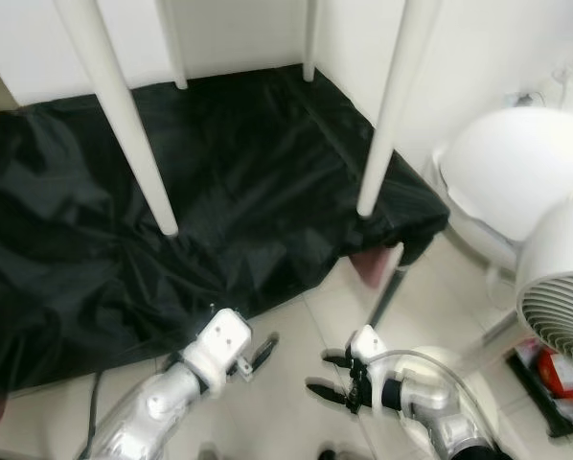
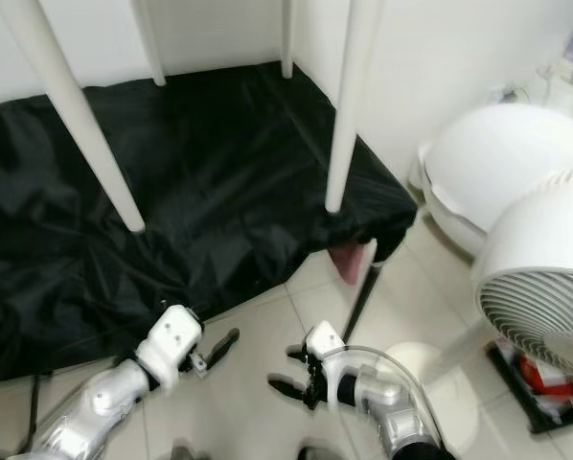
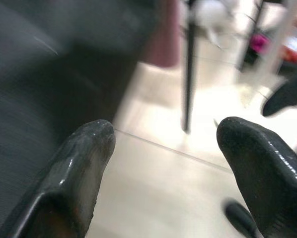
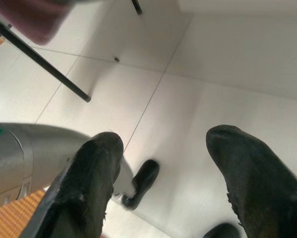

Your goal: Building children table

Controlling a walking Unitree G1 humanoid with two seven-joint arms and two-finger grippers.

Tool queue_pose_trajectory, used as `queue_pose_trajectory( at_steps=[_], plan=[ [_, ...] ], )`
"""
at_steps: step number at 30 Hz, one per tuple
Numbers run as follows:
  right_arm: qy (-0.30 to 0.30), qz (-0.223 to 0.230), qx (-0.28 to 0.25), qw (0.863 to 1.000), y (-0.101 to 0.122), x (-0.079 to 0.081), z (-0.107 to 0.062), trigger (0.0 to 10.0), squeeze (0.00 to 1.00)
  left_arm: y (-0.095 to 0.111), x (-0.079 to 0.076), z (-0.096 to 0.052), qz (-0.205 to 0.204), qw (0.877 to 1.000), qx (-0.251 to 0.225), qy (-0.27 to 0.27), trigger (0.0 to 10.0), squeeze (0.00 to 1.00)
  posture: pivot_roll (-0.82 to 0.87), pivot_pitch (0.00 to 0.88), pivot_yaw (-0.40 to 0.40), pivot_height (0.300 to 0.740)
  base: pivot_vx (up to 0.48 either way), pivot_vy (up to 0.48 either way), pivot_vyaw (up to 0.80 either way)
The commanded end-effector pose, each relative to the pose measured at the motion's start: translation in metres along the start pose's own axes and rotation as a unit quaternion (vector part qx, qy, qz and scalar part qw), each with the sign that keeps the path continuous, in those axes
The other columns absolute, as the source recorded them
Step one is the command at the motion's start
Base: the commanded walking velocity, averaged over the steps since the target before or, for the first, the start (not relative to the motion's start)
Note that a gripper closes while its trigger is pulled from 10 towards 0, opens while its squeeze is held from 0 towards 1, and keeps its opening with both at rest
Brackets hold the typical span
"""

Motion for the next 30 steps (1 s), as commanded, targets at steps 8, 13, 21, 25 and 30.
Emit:
queue_pose_trajectory(
  at_steps=[8,13,21,25,30],
  plan=[
    [-0.18,0.112,0.096,0.973,-0.064,-0.012,-0.018,10.0,0.0,-0.09,0.011,-0.022,-0.057,0.976,0.187,0.099,10.0,0.0,-0.14,0.078,0.051,0.74,0.0,0.0,0.0],
    [-0.194,0.131,0.074,0.969,-0.063,-0.016,-0.02,10.0,0.0,-0.098,0.016,-0.032,-0.063,0.972,0.197,0.112,10.0,0.0,-0.13,0.086,0.055,0.74,0.0,0.0,0.0],
    [-0.244,0.152,0.085,0.954,-0.07,-0.022,-0.025,10.0,0.0,-0.125,0.018,-0.051,-0.093,0.95,0.26,0.146,10.0,0.0,-0.14,0.08,0.056,0.74,0.0,0.0,0.0],
    [-0.294,0.162,0.145,0.931,-0.098,-0.017,-0.042,10.0,0.0,-0.144,0.023,-0.074,-0.104,0.919,0.32,0.203,10.0,0.0,-0.14,0.062,0.059,0.74,0.0,0.0,0.0],
    [-0.328,0.201,0.186,0.904,-0.124,-0.005,-0.056,10.0,0.0,-0.16,0.025,-0.095,-0.106,0.886,0.372,0.255,10.0,0.0,-0.15,0.06,0.064,0.74,0.0,0.0,0.0]
  ],
)
Point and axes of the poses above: a point about 5 cm out from each wrist's last joint towards the gripper, its own z axis pointing out of the wrist towards the gripper, its own y axis along the axis of the wrist's last joint, x = y × z, the point moved 3 cm from there along z, pointing out of the wrist towards the gripper, and after that the axes turned 3 degrees about -z, right-handed, at the moved point
